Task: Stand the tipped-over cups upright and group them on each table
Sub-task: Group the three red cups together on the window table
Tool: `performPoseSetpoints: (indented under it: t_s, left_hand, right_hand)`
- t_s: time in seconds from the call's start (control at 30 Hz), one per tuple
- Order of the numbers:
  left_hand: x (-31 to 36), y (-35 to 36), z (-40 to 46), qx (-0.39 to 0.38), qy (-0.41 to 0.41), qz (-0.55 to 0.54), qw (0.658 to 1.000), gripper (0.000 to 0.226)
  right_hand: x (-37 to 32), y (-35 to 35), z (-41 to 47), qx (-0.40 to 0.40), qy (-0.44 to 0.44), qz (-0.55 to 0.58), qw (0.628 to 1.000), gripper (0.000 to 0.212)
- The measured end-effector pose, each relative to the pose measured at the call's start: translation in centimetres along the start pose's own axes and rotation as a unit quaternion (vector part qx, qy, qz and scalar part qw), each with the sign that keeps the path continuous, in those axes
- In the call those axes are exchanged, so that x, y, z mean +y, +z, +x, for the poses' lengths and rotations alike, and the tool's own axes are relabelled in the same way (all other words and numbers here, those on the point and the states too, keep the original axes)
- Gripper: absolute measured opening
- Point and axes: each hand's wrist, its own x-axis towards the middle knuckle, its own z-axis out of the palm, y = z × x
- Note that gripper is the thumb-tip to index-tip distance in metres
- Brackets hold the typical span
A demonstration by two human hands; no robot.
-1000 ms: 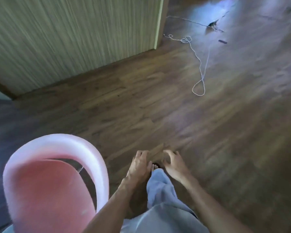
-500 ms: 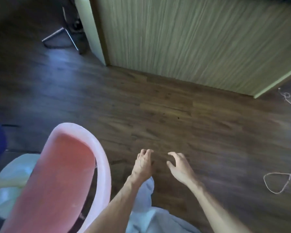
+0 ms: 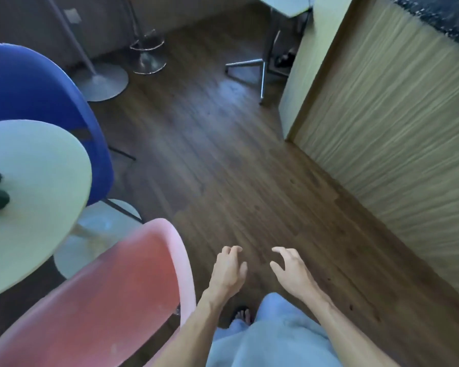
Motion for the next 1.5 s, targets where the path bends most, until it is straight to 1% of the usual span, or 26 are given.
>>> performPoseSetpoints:
  t_s: [0.1,0.2,0.33,0.43,0.5,0.63,0.83,0.97,1.07,1.2,1.33,1.5]
  left_hand:
    - [0.1,-3.6,5.7,0.056,-0.046,-0.036,0.997,0.042]
    - [0.2,-7.5,12.7,0.103,-0.086,-0.06,0.989,0.041]
    - [1.1,-13.8,23.0,0.153,-0.124,-0.075,0.977,0.042]
    - [2.1,-19.8,29.2,0.185,-0.154,-0.072,0.968,0.042]
    - [2.5,-23.8,32.9,0.212,-0.173,-0.081,0.958,0.042]
    - [3.0,-31.1,39.0,0.246,-0.185,-0.08,0.948,0.042]
    - [0.1,-42.6,48.1,0.291,-0.194,-0.083,0.933,0.044]
    - [-3.7,-52.6,54.1,0.32,-0.195,-0.068,0.924,0.044]
    - [-6.8,-61.7,58.6,0.33,-0.195,-0.045,0.923,0.045]
    - [-9.4,-74.2,64.0,0.372,-0.176,-0.021,0.911,0.045]
    - [-11.1,-87.2,68.8,0.422,-0.143,-0.011,0.895,0.045]
    - [-12.0,-104.6,74.3,0.512,-0.097,0.022,0.853,0.043]
  right_hand:
    - [-4.1,-2.8,8.1,-0.042,-0.051,-0.032,0.997,0.041]
    - [-8.8,-5.6,17.0,-0.06,-0.105,-0.062,0.991,0.038]
    - [-15.2,-9.9,29.6,-0.099,-0.156,-0.103,0.977,0.041]
    - [-21.3,-13.1,36.8,-0.119,-0.203,-0.136,0.962,0.043]
    - [-25.6,-15.0,41.1,-0.123,-0.229,-0.151,0.954,0.044]
    - [-33.6,-17.4,48.1,-0.138,-0.273,-0.171,0.936,0.045]
    - [-45.8,-17.6,58.7,-0.148,-0.313,-0.175,0.922,0.044]
    - [-56.4,-16.7,65.8,-0.151,-0.327,-0.163,0.919,0.046]
    - [-65.6,-16.3,70.7,-0.14,-0.337,-0.146,0.92,0.046]
    - [-78.1,-17.1,76.5,-0.113,-0.36,-0.127,0.917,0.046]
    - [-90.7,-19.1,81.5,-0.081,-0.402,-0.108,0.906,0.048]
    - [-107.3,-22.8,87.9,-0.032,-0.477,-0.074,0.875,0.048]
